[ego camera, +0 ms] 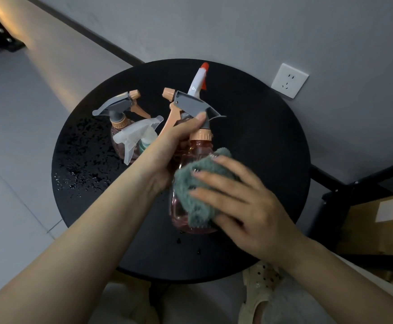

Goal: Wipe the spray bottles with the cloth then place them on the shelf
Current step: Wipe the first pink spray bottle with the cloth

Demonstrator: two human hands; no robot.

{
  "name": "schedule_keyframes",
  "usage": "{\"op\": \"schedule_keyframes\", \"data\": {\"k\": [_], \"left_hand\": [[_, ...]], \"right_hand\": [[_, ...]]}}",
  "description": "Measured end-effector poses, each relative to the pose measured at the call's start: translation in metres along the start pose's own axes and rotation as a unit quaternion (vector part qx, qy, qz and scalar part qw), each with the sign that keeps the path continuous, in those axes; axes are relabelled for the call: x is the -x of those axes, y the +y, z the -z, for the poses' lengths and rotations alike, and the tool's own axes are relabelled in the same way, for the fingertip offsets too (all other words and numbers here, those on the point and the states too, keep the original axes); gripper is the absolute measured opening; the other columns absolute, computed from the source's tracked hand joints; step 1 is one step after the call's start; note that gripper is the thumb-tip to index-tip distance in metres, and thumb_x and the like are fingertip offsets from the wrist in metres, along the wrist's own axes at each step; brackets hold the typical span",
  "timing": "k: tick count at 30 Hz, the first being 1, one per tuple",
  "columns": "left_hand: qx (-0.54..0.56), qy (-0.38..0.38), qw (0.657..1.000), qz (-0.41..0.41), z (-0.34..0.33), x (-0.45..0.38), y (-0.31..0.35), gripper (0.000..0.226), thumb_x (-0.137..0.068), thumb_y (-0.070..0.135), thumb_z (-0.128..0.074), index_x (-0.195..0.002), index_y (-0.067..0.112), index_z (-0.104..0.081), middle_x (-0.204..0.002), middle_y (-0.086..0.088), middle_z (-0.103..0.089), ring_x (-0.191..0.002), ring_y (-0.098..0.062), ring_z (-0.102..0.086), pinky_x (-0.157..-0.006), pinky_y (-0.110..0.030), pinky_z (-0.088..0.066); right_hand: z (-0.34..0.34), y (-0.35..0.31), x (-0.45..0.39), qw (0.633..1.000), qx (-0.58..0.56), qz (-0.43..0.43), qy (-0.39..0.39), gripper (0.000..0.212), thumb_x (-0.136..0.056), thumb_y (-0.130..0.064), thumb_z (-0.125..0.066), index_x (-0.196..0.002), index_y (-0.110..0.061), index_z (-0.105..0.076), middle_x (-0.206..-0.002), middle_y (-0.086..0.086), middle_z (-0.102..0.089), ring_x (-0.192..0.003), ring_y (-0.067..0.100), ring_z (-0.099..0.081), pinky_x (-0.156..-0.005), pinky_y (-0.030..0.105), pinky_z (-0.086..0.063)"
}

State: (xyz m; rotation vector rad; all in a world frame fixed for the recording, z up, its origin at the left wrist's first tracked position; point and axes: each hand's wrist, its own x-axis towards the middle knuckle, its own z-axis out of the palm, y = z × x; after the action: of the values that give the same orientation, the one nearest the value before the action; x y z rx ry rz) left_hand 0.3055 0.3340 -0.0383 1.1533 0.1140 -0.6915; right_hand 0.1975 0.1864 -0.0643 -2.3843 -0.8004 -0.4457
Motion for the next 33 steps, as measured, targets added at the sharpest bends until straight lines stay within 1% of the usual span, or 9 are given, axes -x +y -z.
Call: {"op": "schedule_keyframes", "data": {"k": [2,4,8,12,16,20,27,31,33], "left_hand": [[0.004,-0.015,1.0,0.003,-0.002,-0.001,0.0,0.044,-0.076,0.036,-0.067,-0.111,0.011,-0.056,-0.094,-0.009,-0.061,-0.077,-0.021,-0.06,-0.076,-0.033,-0.051],[0.006,-0.015,1.0,0.003,-0.006,0.0,0.001,0.044,-0.08,0.036,-0.067,-0.114,0.011,-0.056,-0.095,-0.01,-0.06,-0.078,-0.021,-0.06,-0.075,-0.033,-0.053],[0.014,0.003,0.999,-0.029,-0.012,0.002,0.002,0.039,-0.087,0.03,-0.06,-0.119,0.008,-0.055,-0.088,-0.007,-0.064,-0.072,-0.019,-0.064,-0.065,-0.029,-0.058],[0.0,0.023,0.998,-0.05,-0.012,0.0,0.0,0.026,-0.087,0.029,-0.061,-0.108,0.013,-0.058,-0.087,-0.007,-0.065,-0.072,-0.018,-0.065,-0.066,-0.03,-0.057],[0.01,0.051,0.997,-0.056,-0.017,-0.003,-0.001,0.025,-0.084,0.03,-0.065,-0.103,0.013,-0.063,-0.086,-0.006,-0.069,-0.072,-0.019,-0.069,-0.065,-0.03,-0.058],[-0.057,0.08,0.991,-0.088,-0.029,-0.009,-0.007,0.037,-0.08,0.034,-0.071,-0.109,0.011,-0.065,-0.095,-0.011,-0.072,-0.086,-0.024,-0.071,-0.076,-0.036,-0.055],[-0.113,0.099,0.981,-0.122,-0.063,-0.026,-0.027,0.024,-0.078,0.036,-0.073,-0.086,0.013,-0.072,-0.088,-0.007,-0.074,-0.089,-0.022,-0.071,-0.089,-0.04,-0.054],[-0.102,0.078,0.986,-0.111,-0.086,-0.047,-0.035,0.026,-0.08,0.034,-0.072,-0.09,0.01,-0.072,-0.091,-0.009,-0.074,-0.09,-0.024,-0.071,-0.087,-0.039,-0.055],[-0.099,0.055,0.988,-0.11,-0.1,-0.06,-0.037,0.026,-0.082,0.032,-0.071,-0.094,0.01,-0.07,-0.093,-0.01,-0.074,-0.088,-0.022,-0.072,-0.082,-0.034,-0.056]], "right_hand": [[0.001,0.001,-0.002,0.989,-0.089,-0.11,0.036,0.045,-0.091,-0.017,-0.052,-0.135,-0.022,-0.044,-0.146,-0.012,-0.037,-0.141,0.016,-0.027,-0.115,0.029,-0.025],[0.0,0.001,-0.003,0.958,-0.199,-0.196,0.069,0.046,-0.092,-0.021,-0.048,-0.138,-0.026,-0.041,-0.149,-0.013,-0.034,-0.14,0.008,-0.028,-0.114,0.028,-0.028],[-0.001,0.001,-0.006,0.907,-0.309,-0.27,0.089,0.044,-0.092,-0.022,-0.051,-0.13,-0.042,-0.046,-0.147,-0.019,-0.036,-0.136,-0.004,-0.03,-0.11,0.017,-0.029],[-0.002,-0.001,-0.002,0.92,-0.274,-0.265,0.091,0.043,-0.093,-0.02,-0.05,-0.133,-0.036,-0.049,-0.147,-0.017,-0.037,-0.136,-0.002,-0.031,-0.111,0.022,-0.031],[0.001,0.0,0.004,0.937,-0.219,-0.253,0.105,0.05,-0.089,-0.003,-0.052,-0.135,-0.024,-0.047,-0.143,-0.018,-0.039,-0.134,-0.005,-0.034,-0.105,0.009,-0.03],[0.007,0.009,0.008,0.918,-0.23,-0.293,0.133,0.054,-0.086,0.007,-0.054,-0.129,-0.025,-0.052,-0.138,-0.017,-0.045,-0.129,-0.007,-0.038,-0.104,0.01,-0.032],[0.019,0.033,0.014,0.884,-0.219,-0.365,0.193,0.052,-0.085,0.011,-0.055,-0.122,-0.025,-0.06,-0.125,-0.025,-0.05,-0.119,-0.015,-0.044,-0.101,0.008,-0.035],[0.028,0.052,0.018,0.875,-0.183,-0.393,0.213,0.049,-0.084,0.011,-0.056,-0.122,-0.019,-0.062,-0.121,-0.029,-0.048,-0.113,-0.02,-0.044,-0.101,0.008,-0.036],[0.036,0.064,0.021,0.872,-0.165,-0.405,0.219,0.047,-0.085,0.01,-0.056,-0.123,-0.017,-0.061,-0.125,-0.024,-0.049,-0.116,-0.014,-0.045,-0.102,0.011,-0.037]]}}
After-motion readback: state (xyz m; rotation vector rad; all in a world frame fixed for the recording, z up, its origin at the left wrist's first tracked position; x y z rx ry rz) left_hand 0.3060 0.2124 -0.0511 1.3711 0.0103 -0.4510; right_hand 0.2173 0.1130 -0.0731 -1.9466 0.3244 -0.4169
